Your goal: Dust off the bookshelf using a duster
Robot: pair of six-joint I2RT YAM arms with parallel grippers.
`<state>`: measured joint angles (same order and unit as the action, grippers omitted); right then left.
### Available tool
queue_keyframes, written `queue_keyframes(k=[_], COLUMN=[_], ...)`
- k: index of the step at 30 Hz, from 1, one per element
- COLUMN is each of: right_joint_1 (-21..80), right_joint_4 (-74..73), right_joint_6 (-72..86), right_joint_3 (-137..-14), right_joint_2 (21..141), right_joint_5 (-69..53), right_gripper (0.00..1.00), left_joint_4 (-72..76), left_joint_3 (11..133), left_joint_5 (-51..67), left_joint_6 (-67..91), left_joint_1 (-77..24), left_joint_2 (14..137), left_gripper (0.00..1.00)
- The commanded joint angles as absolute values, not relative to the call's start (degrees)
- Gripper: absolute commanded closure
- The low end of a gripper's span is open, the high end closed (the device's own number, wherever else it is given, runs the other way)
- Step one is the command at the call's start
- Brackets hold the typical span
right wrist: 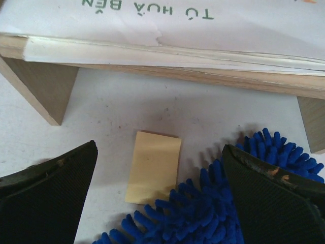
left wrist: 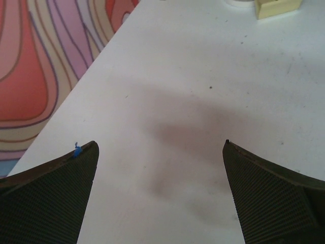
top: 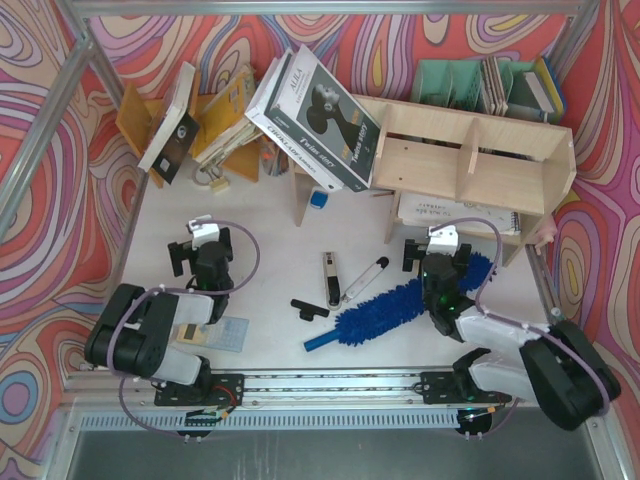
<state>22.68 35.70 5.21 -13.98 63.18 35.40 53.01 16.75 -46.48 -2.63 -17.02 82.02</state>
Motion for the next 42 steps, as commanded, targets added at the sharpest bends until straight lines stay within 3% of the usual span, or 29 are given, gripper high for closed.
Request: queue_keyframes(k=[1, 4, 8, 11, 28, 39, 42], right_joint_1=[21.69, 20.65, 18.18, 16.16, 9.14, 4.91, 4.74], right_joint_4=[53.34, 60.62, 65.24, 67.16, 73.86, 81.72, 78.11], right_joint_6=[-1.65, -3.57, -3.37, -3.33, -6.23, -3.57, -3.12], right_joint_3=[-12.53, -11.33, -10.10, -10.01, -14.15, -14.45, -15.92], right_joint_2=[70.09, 74.65, 77.45, 78.95, 88.81, 96.96, 96.74], right_joint_5=[37.05, 36.34, 31.35, 28.10, 11.27, 6.91, 6.31], right_gripper=[0.01, 0.01, 0.01, 0.01, 0.01, 0.01, 0.01], left_joint_4=[66.62, 57.81, 62.36, 52.72, 53.86, 54.00, 54.02], left_joint_3=[16.10, 16.88, 17.47, 20.54, 20.57, 20.57, 20.57], left_joint_5=[-35.33, -29.72, -25.42, -21.81, -23.84, -23.77, -23.82], left_joint_6=[-4.74, -1.16, 1.65, 3.31, 4.09, 4.04, 3.98], left_joint_1=[-13.14, -10.92, -6.35, -4.80, -4.59, -4.59, -4.61], left_joint_2=[87.57, 83.97, 89.05, 87.41, 88.30, 88.31, 88.31], left_gripper=[0.02, 0.02, 0.02, 0.02, 0.02, 0.02, 0.02])
